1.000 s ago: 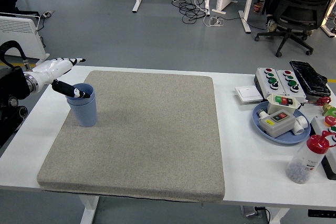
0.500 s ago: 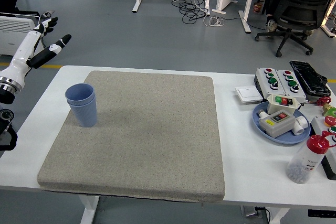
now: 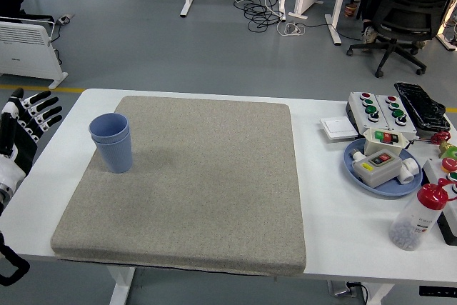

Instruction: Push cup pick cup insert cup

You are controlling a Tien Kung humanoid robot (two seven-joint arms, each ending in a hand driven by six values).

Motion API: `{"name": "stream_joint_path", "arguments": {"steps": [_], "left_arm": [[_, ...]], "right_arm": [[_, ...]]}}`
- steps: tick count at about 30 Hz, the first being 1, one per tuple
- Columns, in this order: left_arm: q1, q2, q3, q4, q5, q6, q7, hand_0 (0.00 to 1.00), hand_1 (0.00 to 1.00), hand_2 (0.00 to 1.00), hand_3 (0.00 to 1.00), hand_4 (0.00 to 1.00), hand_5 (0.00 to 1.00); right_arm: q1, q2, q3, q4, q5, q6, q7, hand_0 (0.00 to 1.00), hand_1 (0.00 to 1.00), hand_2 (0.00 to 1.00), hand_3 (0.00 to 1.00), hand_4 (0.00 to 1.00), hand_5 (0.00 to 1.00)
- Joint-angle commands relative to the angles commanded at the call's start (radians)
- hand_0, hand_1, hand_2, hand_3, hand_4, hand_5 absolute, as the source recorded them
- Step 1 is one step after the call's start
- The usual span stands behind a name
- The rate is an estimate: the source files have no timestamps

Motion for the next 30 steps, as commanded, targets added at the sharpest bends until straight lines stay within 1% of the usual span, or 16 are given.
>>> {"name": "stream_joint_path", "arguments": {"steps": [2,3,5,6,7,8,9,11,14,15,20,21,22,30], "left_arm": [[0.051,-0.035,0.003,-0.031,-0.036,0.019,-0.027,0.762,0.753,0.746,0.703,0.635,0.998],[0.073,-0.052,0.001,-0.045,-0.05,0.026,-0.037,0.761,0.759,0.768,0.712,0.624,0.998],[0.109,-0.081,-0.002,-0.063,-0.078,0.037,-0.054,0.761,0.759,0.768,0.712,0.624,0.998],[0.12,-0.09,-0.002,-0.068,-0.094,0.042,-0.062,0.761,0.759,0.768,0.712,0.624,0.998],[0.123,-0.093,-0.002,-0.069,-0.099,0.044,-0.064,0.761,0.759,0.768,0.712,0.624,0.998],[0.142,-0.101,0.011,-0.076,-0.133,0.055,-0.085,0.761,0.759,0.768,0.712,0.624,0.998],[0.159,-0.101,0.026,-0.081,-0.158,0.061,-0.097,0.775,0.774,0.789,0.725,0.622,0.998],[0.181,-0.098,0.05,-0.087,-0.194,0.066,-0.112,0.775,0.774,0.789,0.725,0.622,0.998],[0.198,-0.097,0.07,-0.093,-0.21,0.063,-0.12,0.775,0.774,0.789,0.725,0.622,0.998],[0.202,-0.098,0.076,-0.094,-0.214,0.062,-0.121,0.799,0.806,0.813,0.738,0.628,0.998],[0.2,-0.109,0.097,-0.089,-0.213,0.059,-0.125,0.799,0.806,0.813,0.738,0.628,0.998],[0.198,-0.11,0.099,-0.089,-0.211,0.059,-0.125,0.804,0.813,0.822,0.76,0.626,0.998],[0.195,-0.111,0.101,-0.088,-0.206,0.057,-0.124,0.804,0.813,0.822,0.76,0.626,0.998],[0.18,-0.116,0.099,-0.08,-0.195,0.055,-0.12,0.808,0.817,0.828,0.774,0.625,0.998]], "right_arm": [[0.004,-0.002,0.003,0.0,-0.009,0.001,-0.003,0.688,0.61,0.64,0.572,0.099,0.49],[0.007,-0.003,0.004,0.0,-0.012,0.002,-0.003,0.688,0.61,0.64,0.573,0.099,0.488],[0.01,-0.004,0.002,0.0,-0.009,0.002,-0.003,0.688,0.61,0.64,0.573,0.099,0.488],[0.012,-0.004,0.001,0.0,-0.007,0.001,-0.002,0.688,0.61,0.64,0.573,0.099,0.488],[0.012,-0.004,0.001,0.0,-0.006,0.001,-0.002,0.688,0.61,0.64,0.573,0.099,0.488],[0.015,-0.005,-0.003,0.0,0.0,0.001,0.0,0.688,0.61,0.64,0.573,0.099,0.488],[0.018,-0.006,-0.004,0.0,0.001,0.002,0.0,0.688,0.61,0.64,0.573,0.099,0.487],[0.021,-0.007,-0.006,0.0,0.004,0.002,0.001,0.688,0.61,0.64,0.573,0.099,0.487],[0.023,-0.008,-0.007,-0.001,0.006,0.002,0.002,0.688,0.61,0.64,0.573,0.099,0.487],[0.024,-0.008,-0.007,-0.001,0.006,0.002,0.002,0.688,0.608,0.64,0.573,0.099,0.488],[0.028,-0.01,-0.008,-0.001,0.007,0.003,0.004,0.688,0.608,0.64,0.573,0.099,0.488],[0.029,-0.011,-0.007,-0.001,0.007,0.003,0.004,0.688,0.609,0.639,0.573,0.099,0.487],[0.03,-0.011,-0.008,-0.002,0.007,0.002,0.005,0.688,0.609,0.639,0.573,0.099,0.487],[0.034,-0.012,-0.013,-0.002,0.018,0.001,0.009,0.688,0.609,0.638,0.573,0.099,0.487]]}}
